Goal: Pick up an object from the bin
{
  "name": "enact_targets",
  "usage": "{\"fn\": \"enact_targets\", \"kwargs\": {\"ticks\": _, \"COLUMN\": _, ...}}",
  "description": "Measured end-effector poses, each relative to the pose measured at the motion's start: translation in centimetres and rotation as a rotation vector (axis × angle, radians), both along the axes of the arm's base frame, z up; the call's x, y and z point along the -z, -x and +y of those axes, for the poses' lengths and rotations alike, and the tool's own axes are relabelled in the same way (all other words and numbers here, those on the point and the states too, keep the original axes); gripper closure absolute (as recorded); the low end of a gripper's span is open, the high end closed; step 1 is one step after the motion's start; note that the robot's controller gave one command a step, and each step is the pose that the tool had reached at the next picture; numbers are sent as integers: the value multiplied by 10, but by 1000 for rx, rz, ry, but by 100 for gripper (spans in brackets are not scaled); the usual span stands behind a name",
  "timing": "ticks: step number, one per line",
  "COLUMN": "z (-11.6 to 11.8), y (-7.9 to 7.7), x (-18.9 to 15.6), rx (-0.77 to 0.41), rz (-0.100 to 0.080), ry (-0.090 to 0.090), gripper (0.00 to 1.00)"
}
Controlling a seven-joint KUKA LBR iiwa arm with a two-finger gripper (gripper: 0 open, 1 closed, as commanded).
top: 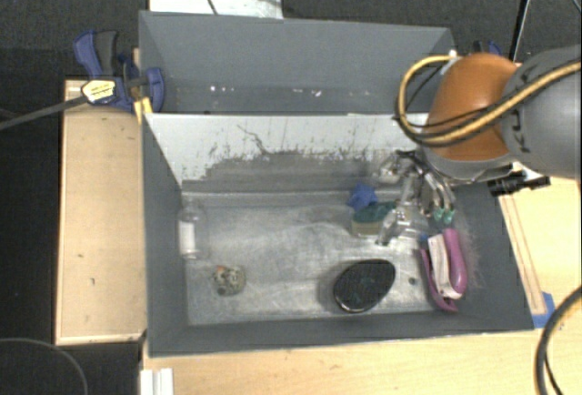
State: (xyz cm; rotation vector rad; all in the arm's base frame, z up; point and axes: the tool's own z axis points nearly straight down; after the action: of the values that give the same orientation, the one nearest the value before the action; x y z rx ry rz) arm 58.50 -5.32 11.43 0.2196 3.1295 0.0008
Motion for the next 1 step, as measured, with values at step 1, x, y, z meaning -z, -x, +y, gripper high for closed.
{"fn": "enact_targets", "kwargs": {"ticks": 1, "z": 0, "y": 1, "x": -3, "rx": -4, "rz": 3, "ry": 1, "gripper": 100}}
